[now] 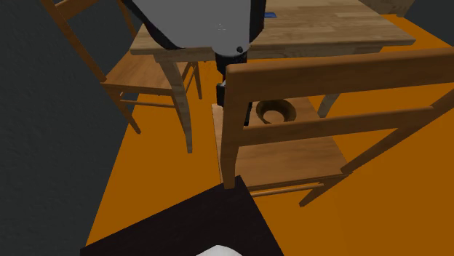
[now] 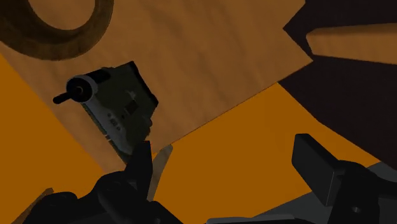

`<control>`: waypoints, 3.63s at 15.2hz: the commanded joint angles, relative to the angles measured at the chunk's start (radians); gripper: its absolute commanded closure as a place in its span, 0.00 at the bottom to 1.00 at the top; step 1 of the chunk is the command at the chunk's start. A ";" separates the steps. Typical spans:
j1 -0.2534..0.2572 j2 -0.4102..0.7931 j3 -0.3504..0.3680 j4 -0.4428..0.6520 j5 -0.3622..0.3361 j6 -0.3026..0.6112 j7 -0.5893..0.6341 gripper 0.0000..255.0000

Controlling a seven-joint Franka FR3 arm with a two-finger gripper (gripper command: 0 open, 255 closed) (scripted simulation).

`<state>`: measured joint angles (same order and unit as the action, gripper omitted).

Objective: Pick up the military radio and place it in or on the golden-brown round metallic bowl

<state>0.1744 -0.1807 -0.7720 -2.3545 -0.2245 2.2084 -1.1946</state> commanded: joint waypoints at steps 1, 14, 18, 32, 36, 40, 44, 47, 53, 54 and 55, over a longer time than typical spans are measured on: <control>0.029 0.097 -0.048 0.045 0.090 0.037 -0.146 0.00; -0.079 0.511 0.022 0.226 0.510 0.132 -0.625 0.00; -0.082 0.517 0.025 0.224 0.516 0.138 -0.629 0.00; -0.082 0.517 0.025 0.224 0.516 0.138 -0.629 1.00; -0.062 0.475 0.001 0.234 0.474 0.097 -0.601 1.00; -0.044 0.434 -0.019 0.248 0.432 0.054 -0.574 1.00; -0.029 0.395 -0.036 0.266 0.394 0.009 -0.549 1.00; -0.020 0.367 -0.045 0.282 0.366 -0.025 -0.531 1.00; -0.005 0.316 -0.057 0.320 0.318 -0.096 -0.499 1.00; -0.003 0.309 -0.059 0.327 0.311 -0.108 -0.494 1.00; -0.001 0.302 -0.060 0.334 0.305 -0.120 -0.489 1.00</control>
<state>0.1695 0.1333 -0.8300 -2.0241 0.0914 2.0998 -1.6911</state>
